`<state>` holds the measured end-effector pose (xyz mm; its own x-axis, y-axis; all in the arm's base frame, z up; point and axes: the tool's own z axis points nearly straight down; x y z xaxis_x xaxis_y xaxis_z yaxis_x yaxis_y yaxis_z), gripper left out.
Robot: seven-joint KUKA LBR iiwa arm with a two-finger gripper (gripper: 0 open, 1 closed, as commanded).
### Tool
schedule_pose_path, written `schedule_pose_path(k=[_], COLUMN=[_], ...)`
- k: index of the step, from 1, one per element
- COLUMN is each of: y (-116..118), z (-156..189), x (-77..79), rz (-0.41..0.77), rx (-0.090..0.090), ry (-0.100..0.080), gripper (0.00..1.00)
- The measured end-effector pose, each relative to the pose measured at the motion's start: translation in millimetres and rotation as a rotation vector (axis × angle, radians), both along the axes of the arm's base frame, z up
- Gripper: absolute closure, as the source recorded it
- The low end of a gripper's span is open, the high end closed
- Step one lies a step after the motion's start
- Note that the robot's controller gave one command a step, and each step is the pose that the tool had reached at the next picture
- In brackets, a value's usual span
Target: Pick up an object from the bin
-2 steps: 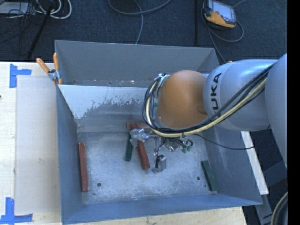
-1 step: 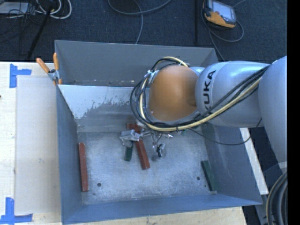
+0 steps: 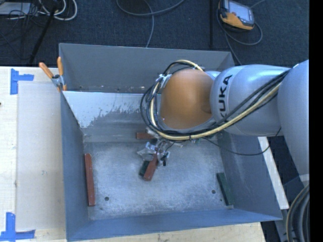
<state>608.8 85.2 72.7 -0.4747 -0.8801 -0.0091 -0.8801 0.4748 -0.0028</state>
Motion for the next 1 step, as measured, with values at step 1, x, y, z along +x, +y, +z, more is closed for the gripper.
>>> schedule_pose_path(k=[1], y=[-69.7], z=[-0.7], x=[-44.5], rz=[0.527], rx=[-0.006], ry=[0.000], gripper=[1.00])
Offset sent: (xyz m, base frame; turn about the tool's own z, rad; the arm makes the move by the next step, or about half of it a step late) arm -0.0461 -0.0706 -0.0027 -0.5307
